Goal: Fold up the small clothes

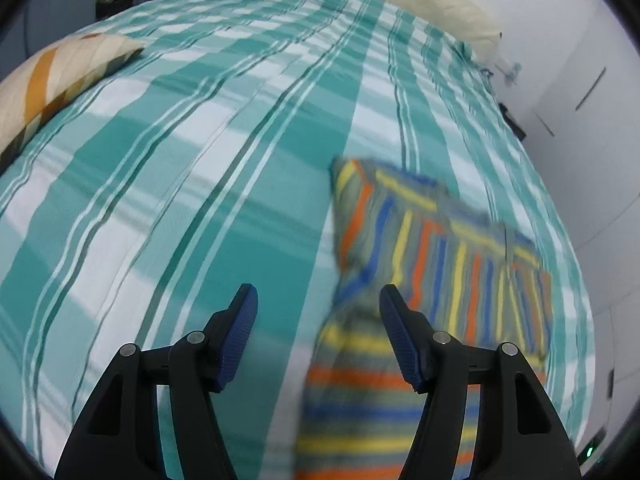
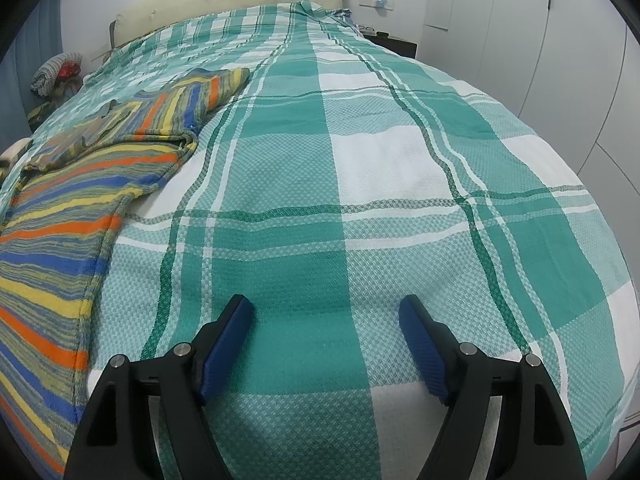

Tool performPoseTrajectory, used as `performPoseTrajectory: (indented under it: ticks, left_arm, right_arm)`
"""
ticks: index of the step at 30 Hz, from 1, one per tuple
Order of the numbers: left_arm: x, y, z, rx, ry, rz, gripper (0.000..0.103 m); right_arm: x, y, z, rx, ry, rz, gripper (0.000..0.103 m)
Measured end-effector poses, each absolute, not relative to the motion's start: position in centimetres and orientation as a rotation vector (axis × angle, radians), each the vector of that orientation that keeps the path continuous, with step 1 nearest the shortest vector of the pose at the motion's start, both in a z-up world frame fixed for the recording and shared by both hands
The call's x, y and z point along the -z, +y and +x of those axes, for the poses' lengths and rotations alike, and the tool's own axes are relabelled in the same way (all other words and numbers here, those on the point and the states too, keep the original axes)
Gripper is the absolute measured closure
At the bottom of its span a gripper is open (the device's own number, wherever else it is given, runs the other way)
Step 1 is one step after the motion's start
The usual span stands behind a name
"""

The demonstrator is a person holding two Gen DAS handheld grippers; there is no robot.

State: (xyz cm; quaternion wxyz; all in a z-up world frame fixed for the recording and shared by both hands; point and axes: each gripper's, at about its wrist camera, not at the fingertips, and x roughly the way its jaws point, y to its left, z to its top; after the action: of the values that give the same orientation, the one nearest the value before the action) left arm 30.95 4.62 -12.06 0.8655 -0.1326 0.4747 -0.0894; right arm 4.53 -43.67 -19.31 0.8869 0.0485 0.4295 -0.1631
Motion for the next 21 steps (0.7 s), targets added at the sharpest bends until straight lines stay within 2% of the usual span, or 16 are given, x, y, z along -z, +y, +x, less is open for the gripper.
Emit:
performPoseTrajectory:
  ticks: [3,4,5,6,10,12,16,21]
  left_arm:
    - [14.1,1.6,32.7,0.177,1.045,-0.087,0.039]
    - [15.9,0.8,32.9,0.146,1.104,0.006,0.053]
    - [17.1,0.7,32.6,0.130,1.141,0.047,0.055]
    - [17.4,1.3,31.7,0.143,1.101,0.032,0.055]
    - [16.5,2.6,30.0,0.148,1.085,0.014,0.047]
    - [16.0,2.8,29.2,0.128,1.092,0.042,0.047]
    - [14.9,4.3,26.3,0.123,1.077,0.038,0.030]
    - [14.2,6.3,20.4,0.122,1.041,0.046,0.020]
  right_arm:
    - [19.3,-43.6,4.6,0.342,0.894,0.099,0.026]
    - [19.3,-43.6,4.6,0.342,0.895,0.099,0.026]
    - [19.3,-43.7,4.6,0.341,0.894,0.100,0.026]
    - [19.3,-43.7,4.6,0.340,0.894,0.101,0.026]
    - [19.4,-43.7,4.6,0.340,0.894,0.101,0.026]
    - [19.3,-43.7,4.6,0.339,0.894,0.103,0.026]
    - [19.4,-43.7,4.6,0.341,0.895,0.101,0.026]
    - [19.3,-43.7,4.6,0.346,0.895,0.094,0.025]
